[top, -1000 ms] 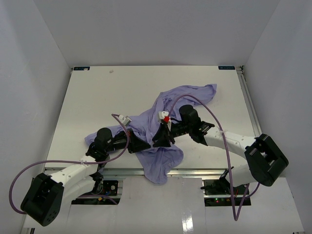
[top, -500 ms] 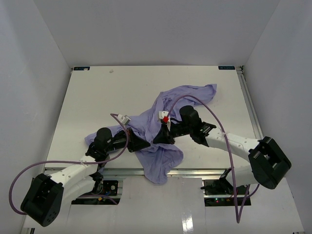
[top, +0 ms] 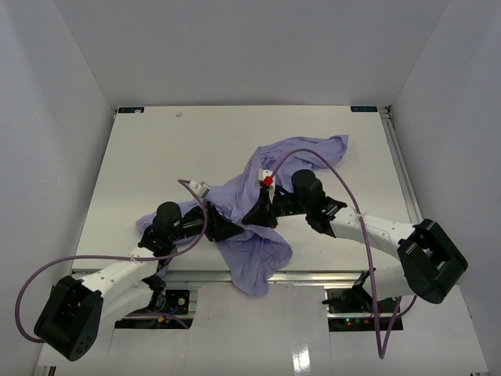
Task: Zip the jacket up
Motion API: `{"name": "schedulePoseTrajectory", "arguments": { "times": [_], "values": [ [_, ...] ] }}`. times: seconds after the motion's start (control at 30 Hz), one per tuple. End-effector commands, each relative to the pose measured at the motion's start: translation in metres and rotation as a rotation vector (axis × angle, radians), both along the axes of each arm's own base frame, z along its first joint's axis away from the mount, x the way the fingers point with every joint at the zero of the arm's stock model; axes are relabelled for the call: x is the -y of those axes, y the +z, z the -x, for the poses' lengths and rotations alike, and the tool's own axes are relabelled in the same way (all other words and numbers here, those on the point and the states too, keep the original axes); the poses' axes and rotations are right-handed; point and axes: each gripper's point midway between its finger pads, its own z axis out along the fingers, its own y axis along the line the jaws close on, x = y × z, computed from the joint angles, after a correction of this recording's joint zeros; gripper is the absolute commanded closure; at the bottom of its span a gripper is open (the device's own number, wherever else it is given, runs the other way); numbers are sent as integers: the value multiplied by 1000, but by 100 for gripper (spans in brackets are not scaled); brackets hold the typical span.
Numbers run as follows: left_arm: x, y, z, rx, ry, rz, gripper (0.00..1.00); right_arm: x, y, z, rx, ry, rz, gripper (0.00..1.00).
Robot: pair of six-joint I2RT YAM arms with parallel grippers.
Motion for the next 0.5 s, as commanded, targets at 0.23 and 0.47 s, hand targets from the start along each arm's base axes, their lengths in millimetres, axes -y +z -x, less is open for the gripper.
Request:
{"name": "schedulePoseTrajectory", "arguments": {
  "times": [0.23,0.47],
  "values": [
    [4,7,-11,21,19,4,100,0,13,-13,20,-73,-10,90],
    [3,9,-9,20,15,-2,100,4,21,-22,50,-125,10,83]
  ]
}}
